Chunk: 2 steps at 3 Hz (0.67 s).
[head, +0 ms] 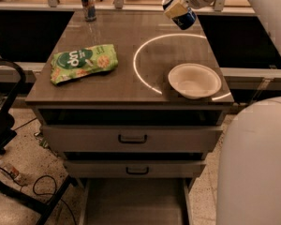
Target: Knock pepsi can over
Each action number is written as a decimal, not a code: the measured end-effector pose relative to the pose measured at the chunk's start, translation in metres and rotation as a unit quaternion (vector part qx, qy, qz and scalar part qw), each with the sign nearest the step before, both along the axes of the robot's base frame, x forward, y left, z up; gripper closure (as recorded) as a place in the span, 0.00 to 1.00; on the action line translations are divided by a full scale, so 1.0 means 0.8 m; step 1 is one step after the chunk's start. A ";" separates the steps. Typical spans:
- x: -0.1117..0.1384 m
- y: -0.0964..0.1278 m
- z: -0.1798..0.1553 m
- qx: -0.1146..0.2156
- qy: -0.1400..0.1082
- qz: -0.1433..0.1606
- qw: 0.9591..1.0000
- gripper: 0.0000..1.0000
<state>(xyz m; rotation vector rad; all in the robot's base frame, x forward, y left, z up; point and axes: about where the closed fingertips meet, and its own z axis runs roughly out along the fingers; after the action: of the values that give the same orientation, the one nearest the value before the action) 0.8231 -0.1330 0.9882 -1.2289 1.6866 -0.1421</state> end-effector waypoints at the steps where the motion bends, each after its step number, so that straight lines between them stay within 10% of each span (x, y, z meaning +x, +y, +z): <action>1: 0.002 0.010 -0.013 -0.072 0.025 0.029 0.997 1.00; 2: -0.007 0.018 -0.040 -0.129 0.073 0.057 0.987 1.00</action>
Offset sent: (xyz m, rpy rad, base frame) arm -0.0071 0.0069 -0.0405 -0.4096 0.2829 0.1903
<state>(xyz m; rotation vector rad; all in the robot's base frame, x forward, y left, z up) 0.8172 -0.1189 0.9561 -1.5588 1.7565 -0.2101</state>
